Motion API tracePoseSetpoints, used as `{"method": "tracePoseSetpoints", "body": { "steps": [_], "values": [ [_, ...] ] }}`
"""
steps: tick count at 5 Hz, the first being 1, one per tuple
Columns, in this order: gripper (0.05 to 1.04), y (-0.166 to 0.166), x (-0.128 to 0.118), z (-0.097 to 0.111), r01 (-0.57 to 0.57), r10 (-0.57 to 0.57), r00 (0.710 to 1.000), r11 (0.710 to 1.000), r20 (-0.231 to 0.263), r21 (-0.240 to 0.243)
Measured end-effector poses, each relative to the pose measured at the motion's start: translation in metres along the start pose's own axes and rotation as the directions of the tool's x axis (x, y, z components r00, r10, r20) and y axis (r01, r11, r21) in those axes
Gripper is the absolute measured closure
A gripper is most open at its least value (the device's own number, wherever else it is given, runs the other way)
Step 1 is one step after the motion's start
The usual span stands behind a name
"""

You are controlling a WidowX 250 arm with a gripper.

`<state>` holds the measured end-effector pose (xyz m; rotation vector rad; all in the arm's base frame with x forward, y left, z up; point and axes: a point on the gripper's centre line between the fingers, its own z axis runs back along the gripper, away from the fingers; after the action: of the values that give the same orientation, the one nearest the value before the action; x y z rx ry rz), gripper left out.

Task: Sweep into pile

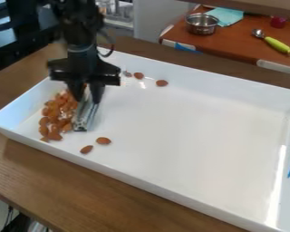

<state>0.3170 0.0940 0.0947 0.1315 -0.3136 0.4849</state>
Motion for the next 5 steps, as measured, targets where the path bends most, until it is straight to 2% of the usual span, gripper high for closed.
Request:
{"method": "tracePoseSetpoints", "body": {
  "steps": [1,2,3,4,5],
  "values": [
    [0.753,0.001,-0.011,0.007,0.007,-0.007,1.0,1.0,-0.006,-0.023],
    [0.753,-0.023,-0.018,0.049,-0.009,0.012,1.0,0.987,0.017,-0.161],
    [0.753,-0.046,-0.032,0.073,0.017,-0.018,1.0,0.969,-0.001,-0.247],
    [0.753,-0.077,-0.042,0.088,0.102,-0.091,0.995,0.953,0.051,-0.285],
    [0.753,-0.077,-0.052,0.059,0.135,-0.123,0.99,0.971,0.073,-0.195]
  ]
}}
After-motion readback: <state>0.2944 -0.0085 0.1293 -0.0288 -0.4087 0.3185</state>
